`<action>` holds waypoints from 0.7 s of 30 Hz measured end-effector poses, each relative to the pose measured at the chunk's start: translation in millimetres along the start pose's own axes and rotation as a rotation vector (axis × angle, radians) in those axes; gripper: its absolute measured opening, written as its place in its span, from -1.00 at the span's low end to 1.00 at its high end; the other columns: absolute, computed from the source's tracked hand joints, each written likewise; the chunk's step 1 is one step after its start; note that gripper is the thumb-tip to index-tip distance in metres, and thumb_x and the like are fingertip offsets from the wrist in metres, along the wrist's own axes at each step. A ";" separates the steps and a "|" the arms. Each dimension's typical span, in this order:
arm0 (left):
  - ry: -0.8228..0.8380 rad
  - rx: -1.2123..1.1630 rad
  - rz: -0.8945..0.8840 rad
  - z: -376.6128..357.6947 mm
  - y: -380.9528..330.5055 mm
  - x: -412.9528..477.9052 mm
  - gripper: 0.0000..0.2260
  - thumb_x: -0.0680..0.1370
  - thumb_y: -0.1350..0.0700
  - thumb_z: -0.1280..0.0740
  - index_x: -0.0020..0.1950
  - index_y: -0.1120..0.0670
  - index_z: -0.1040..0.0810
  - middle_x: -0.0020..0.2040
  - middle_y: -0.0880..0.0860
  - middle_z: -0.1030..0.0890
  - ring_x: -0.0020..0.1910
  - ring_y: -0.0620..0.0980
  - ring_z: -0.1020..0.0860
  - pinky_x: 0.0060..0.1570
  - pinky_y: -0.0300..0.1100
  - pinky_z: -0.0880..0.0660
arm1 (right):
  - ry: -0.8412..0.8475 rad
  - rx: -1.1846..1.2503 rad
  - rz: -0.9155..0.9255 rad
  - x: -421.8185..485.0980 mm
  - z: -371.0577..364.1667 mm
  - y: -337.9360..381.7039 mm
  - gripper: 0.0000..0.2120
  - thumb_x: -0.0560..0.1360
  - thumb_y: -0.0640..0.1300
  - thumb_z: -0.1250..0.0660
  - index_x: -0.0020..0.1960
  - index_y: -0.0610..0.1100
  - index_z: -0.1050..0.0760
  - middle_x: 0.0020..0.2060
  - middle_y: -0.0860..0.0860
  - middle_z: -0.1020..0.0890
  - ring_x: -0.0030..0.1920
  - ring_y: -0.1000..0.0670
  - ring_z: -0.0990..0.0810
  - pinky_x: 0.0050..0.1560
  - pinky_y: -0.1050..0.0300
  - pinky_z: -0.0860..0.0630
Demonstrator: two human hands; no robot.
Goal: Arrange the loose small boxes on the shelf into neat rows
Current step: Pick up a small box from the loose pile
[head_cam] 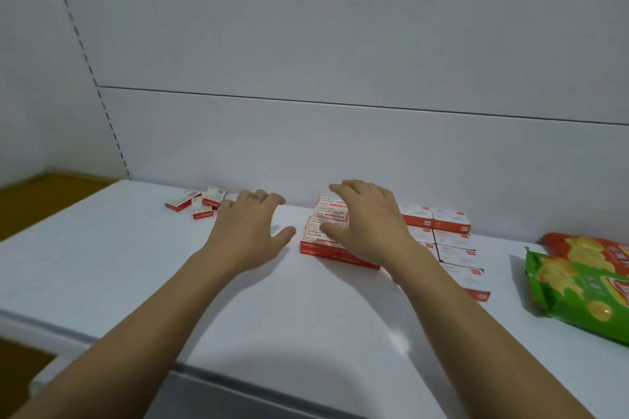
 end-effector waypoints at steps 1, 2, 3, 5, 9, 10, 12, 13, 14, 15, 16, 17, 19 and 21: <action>-0.006 -0.005 0.020 0.6 12.3 -1.3 -0.53 0.51 -0.22 -0.22 0.37 -0.06 -0.34 0.33 -0.02 -0.44 0.34 0.03 -0.33 0.27 0.03 -0.23 | 0.011 0.010 0.012 5.1 -4.4 9.6 -0.36 0.49 0.20 -0.27 0.49 0.03 -0.19 0.47 0.01 -0.26 0.46 -0.03 -0.18 0.47 0.01 -0.01; -0.010 -0.008 0.041 1.1 24.9 -2.4 -0.53 0.51 -0.22 -0.23 0.36 -0.05 -0.35 0.32 -0.01 -0.44 0.33 0.03 -0.33 0.27 0.02 -0.24 | 0.018 0.014 0.024 10.4 -9.0 19.0 -0.37 0.49 0.20 -0.27 0.48 0.03 -0.20 0.47 0.00 -0.26 0.46 -0.04 -0.19 0.46 0.00 -0.02; -0.012 -0.005 0.064 1.3 37.6 -3.1 -0.52 0.50 -0.22 -0.23 0.36 -0.05 -0.36 0.32 -0.01 -0.45 0.33 0.04 -0.33 0.26 0.02 -0.24 | 0.021 0.016 0.036 16.0 -13.1 28.2 -0.37 0.49 0.19 -0.26 0.48 0.02 -0.20 0.47 0.00 -0.27 0.45 -0.04 -0.21 0.46 0.00 -0.03; -0.010 0.017 0.113 0.6 63.3 -3.8 -0.51 0.51 -0.23 -0.22 0.37 -0.05 -0.35 0.35 0.00 -0.43 0.35 0.05 -0.32 0.26 0.02 -0.24 | 0.028 0.022 0.058 27.2 -21.6 46.3 -0.38 0.49 0.18 -0.26 0.48 0.02 -0.21 0.46 0.00 -0.27 0.44 -0.05 -0.22 0.45 0.00 -0.05; -0.006 0.049 0.179 -4.6 111.6 -3.5 -0.49 0.51 -0.25 -0.20 0.40 -0.06 -0.32 0.39 0.00 -0.40 0.36 0.06 -0.31 0.27 0.03 -0.25 | 0.066 0.032 0.083 48.2 -38.5 81.4 -0.40 0.51 0.17 -0.25 0.48 0.01 -0.19 0.47 0.00 -0.26 0.45 -0.05 -0.22 0.46 -0.02 -0.07; -0.001 0.051 0.195 -6.2 122.2 -2.9 -0.48 0.51 -0.25 -0.20 0.41 -0.06 -0.31 0.39 0.00 -0.40 0.36 0.06 -0.31 0.27 0.04 -0.25 | 0.073 0.034 0.084 53.9 -43.1 89.4 -0.40 0.51 0.17 -0.24 0.48 0.01 -0.19 0.47 0.00 -0.26 0.45 -0.05 -0.23 0.46 -0.02 -0.08; 0.014 0.061 0.222 -9.2 141.4 -0.8 -0.46 0.52 -0.25 -0.20 0.43 -0.05 -0.29 0.41 0.01 -0.38 0.36 0.07 -0.31 0.27 0.04 -0.26 | 0.092 0.043 0.081 66.3 -53.5 103.9 -0.41 0.52 0.16 -0.24 0.48 0.01 -0.20 0.46 0.00 -0.27 0.44 -0.06 -0.25 0.44 -0.02 -0.10; 0.023 0.064 0.232 -10.8 150.6 1.0 -0.45 0.52 -0.25 -0.19 0.44 -0.05 -0.27 0.42 0.01 -0.37 0.37 0.07 -0.30 0.27 0.05 -0.27 | 0.107 0.047 0.074 72.5 -59.6 110.6 -0.41 0.52 0.15 -0.24 0.48 0.00 -0.20 0.45 0.00 -0.28 0.43 -0.06 -0.26 0.43 -0.02 -0.12; 0.028 0.059 0.238 -12.7 159.9 3.1 -0.45 0.52 -0.26 -0.19 0.45 -0.05 -0.27 0.42 0.01 -0.37 0.37 0.07 -0.30 0.27 0.06 -0.27 | 0.122 0.048 0.067 79.0 -66.8 116.9 -0.42 0.52 0.15 -0.24 0.47 0.00 -0.21 0.44 -0.01 -0.30 0.41 -0.06 -0.28 0.41 -0.02 -0.14; 0.030 0.048 0.240 -14.5 168.2 5.4 -0.45 0.52 -0.26 -0.20 0.45 -0.06 -0.27 0.42 0.00 -0.37 0.37 0.06 -0.31 0.27 0.06 -0.28 | 0.136 0.046 0.059 85.5 -74.8 122.7 -0.42 0.52 0.16 -0.24 0.47 0.00 -0.22 0.43 -0.01 -0.32 0.39 -0.06 -0.30 0.39 -0.02 -0.17; 0.025 0.037 0.233 -16.1 170.7 7.2 -0.45 0.51 -0.26 -0.20 0.44 -0.06 -0.28 0.41 -0.01 -0.39 0.36 0.05 -0.32 0.26 0.05 -0.29 | 0.148 0.042 0.047 88.4 -80.9 124.4 -0.43 0.52 0.16 -0.24 0.46 -0.01 -0.23 0.41 -0.02 -0.34 0.37 -0.07 -0.32 0.36 -0.02 -0.20; 0.026 0.019 0.223 -19.0 179.2 10.4 -0.46 0.51 -0.26 -0.20 0.43 -0.07 -0.29 0.39 -0.01 -0.40 0.35 0.04 -0.32 0.25 0.04 -0.29 | 0.166 0.037 0.031 96.1 -91.1 130.8 -0.43 0.52 0.16 -0.24 0.45 -0.01 -0.24 0.38 -0.03 -0.37 0.35 -0.08 -0.35 0.33 -0.02 -0.23; 0.017 -0.011 0.180 -22.5 184.6 16.8 -0.49 0.51 -0.25 -0.21 0.41 -0.07 -0.32 0.36 -0.02 -0.43 0.32 0.03 -0.34 0.22 0.02 -0.29 | 0.193 0.033 -0.012 106.2 -107.3 137.5 -0.46 0.52 0.15 -0.23 0.43 -0.02 -0.28 0.32 -0.04 -0.41 0.29 -0.09 -0.39 0.27 -0.02 -0.28; 0.012 -0.051 0.138 -24.6 192.6 27.5 -0.52 0.51 -0.23 -0.24 0.38 -0.07 -0.35 0.33 -0.03 -0.45 0.30 0.03 -0.35 0.21 0.01 -0.29 | 0.200 0.032 -0.066 119.0 -122.5 146.5 -0.51 0.51 0.13 -0.22 0.38 -0.03 -0.33 0.27 -0.06 -0.44 0.25 -0.10 -0.41 0.21 -0.01 -0.30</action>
Point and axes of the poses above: each hand's wrist, its own x-axis towards the middle knuckle, its own z-axis out of the back of the hand, y = z × x, the point moved 5 cm from there along x, towards the middle knuckle
